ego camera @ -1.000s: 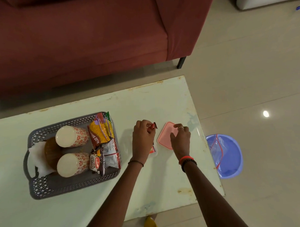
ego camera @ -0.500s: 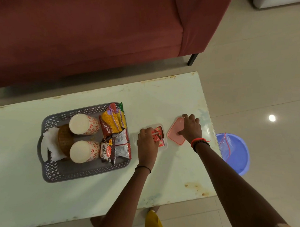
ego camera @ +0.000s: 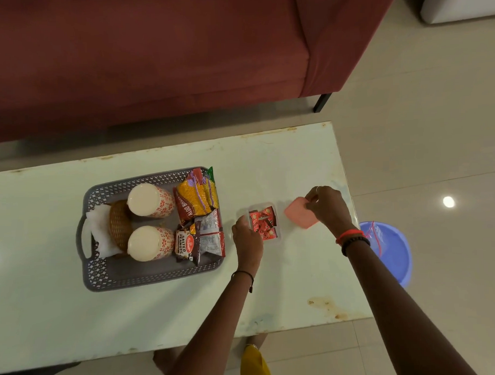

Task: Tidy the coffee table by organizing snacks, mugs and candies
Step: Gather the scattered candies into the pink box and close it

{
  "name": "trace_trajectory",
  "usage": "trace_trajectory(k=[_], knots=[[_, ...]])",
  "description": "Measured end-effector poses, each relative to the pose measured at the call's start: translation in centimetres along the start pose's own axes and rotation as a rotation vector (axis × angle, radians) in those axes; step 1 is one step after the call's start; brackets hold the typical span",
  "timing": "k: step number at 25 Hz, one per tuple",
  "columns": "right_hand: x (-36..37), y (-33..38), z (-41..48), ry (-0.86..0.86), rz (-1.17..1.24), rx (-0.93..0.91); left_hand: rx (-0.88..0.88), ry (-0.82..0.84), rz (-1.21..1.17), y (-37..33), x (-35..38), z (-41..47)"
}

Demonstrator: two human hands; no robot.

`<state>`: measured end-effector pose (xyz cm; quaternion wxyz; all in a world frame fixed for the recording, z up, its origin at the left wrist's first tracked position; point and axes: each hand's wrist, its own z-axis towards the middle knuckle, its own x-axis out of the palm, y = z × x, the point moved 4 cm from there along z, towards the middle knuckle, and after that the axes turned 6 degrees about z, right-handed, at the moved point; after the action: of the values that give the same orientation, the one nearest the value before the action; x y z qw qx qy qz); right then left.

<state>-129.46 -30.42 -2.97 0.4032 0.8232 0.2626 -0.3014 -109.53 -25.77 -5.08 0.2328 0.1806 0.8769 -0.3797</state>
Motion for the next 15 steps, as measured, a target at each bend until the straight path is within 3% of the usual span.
trace_trajectory(k=[4, 8, 12, 15], knots=[[0.6, 3.7, -4.6, -0.131, 0.095, -0.275, -0.057, 0.02, -0.033, 0.7, -0.5, 0.6], [5.1, 5.6, -8.7, -0.223, -0.216, -0.614, -0.163, 0.094, -0.035, 1.8, -0.6, 1.4], [8.5, 4.4, -9.9, -0.171, -0.328, -0.679, -0.201, 0.15, -0.199, 2.2, -0.6, 1.4], [9.7, 3.4, -10.3, -0.094, -0.33, -0.656, -0.103, 0.178, -0.126, 1.8, -0.5, 1.7]])
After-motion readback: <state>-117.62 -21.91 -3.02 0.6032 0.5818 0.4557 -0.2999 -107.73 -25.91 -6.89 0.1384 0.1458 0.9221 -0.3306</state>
